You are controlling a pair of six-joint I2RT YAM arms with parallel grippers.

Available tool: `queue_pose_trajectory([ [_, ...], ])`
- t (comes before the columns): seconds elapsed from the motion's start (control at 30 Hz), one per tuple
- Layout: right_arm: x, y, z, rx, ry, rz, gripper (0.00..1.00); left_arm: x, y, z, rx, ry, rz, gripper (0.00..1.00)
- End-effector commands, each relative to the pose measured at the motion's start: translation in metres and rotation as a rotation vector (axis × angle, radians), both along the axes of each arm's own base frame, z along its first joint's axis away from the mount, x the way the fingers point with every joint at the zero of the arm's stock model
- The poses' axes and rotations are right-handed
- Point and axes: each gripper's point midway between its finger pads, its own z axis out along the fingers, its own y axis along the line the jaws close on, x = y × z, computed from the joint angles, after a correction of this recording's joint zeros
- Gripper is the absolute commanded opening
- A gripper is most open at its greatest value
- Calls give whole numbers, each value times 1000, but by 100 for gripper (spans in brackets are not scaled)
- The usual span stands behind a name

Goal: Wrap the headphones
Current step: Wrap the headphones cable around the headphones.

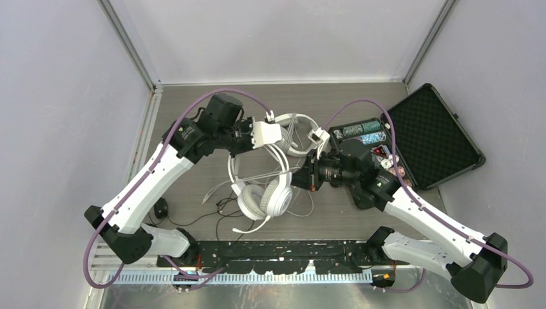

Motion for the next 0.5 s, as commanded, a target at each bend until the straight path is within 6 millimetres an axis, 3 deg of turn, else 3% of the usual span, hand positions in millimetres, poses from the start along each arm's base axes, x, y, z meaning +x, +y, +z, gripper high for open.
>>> queue_pose_trajectory([
  [0.0, 10, -14, 38, 28, -86, -87, 1, 12, 27, 14, 123, -183, -39, 0],
  [0.13, 16, -21, 33, -39, -113, -113, 1, 23, 13, 24, 85, -260, -87, 0],
  [0.3, 18, -28, 32, -59, -104, -157, 1, 22, 4, 34, 29, -307, -127, 0],
  [0.47, 5, -34, 23, -73, -78, -132, 1, 19, 9, 10, 54, -305, -127, 0],
])
